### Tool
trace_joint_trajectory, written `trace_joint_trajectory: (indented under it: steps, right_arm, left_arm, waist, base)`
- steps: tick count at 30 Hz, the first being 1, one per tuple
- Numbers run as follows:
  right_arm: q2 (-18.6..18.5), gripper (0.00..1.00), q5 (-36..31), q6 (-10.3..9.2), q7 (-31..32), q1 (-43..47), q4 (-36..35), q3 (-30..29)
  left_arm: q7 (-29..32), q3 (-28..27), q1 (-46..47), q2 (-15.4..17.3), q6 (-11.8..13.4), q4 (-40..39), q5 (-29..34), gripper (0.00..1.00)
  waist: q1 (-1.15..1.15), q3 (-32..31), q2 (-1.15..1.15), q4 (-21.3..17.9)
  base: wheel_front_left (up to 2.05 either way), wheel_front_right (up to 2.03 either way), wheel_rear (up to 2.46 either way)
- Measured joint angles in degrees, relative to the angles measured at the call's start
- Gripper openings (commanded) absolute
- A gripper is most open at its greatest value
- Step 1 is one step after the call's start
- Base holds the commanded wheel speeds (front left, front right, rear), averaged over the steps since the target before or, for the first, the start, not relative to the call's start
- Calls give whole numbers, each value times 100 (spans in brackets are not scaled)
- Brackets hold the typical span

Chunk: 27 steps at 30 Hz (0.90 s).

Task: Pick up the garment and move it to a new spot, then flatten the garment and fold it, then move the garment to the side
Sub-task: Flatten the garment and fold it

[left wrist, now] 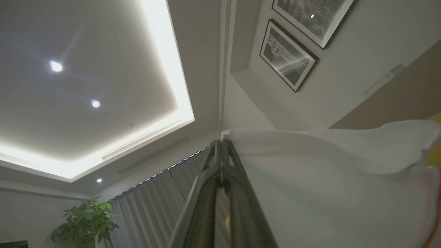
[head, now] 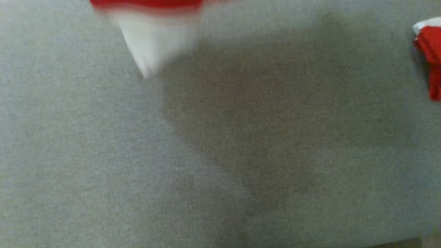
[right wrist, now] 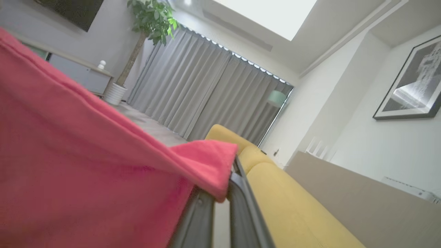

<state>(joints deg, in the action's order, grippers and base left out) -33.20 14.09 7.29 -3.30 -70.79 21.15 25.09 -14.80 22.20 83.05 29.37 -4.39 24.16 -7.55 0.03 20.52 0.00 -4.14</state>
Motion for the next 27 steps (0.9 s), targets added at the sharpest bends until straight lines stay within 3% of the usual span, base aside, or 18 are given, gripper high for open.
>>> trace_joint_trajectory:
  steps: [6, 12, 20, 27]
  right_arm:
    - [135, 0, -417, 0, -758, -739, 873, 22]
    - [190, 0, -392, -1, -945, -362, 1545, 327]
    - [186, 0, -7, 0, -1068, 1225, 1970, 457]
    - [135, 0, 300, 0, -1089, 3168, 1677, 300]
  left_arm:
    - [-15, -379, 120, -37, 37, -883, 78, 0]
    - [-14, -488, -1168, -92, -125, -1416, -37, 0]
    - [-14, -539, -3592, -171, -221, -2131, -93, 0]
    - [-12, -439, -6083, -211, -270, -2328, -197, 0]
  waist:
    - [-1, 444, 0, 35]
    - [-1, 642, 0, 250]
    - [-3, 280, 0, 411]
    - [-5, -442, 0, 446]
  base:
    - [0, 0, 0]
    - [0, 0, 0]
    - [0, 0, 0]
    - [0, 0, 0]
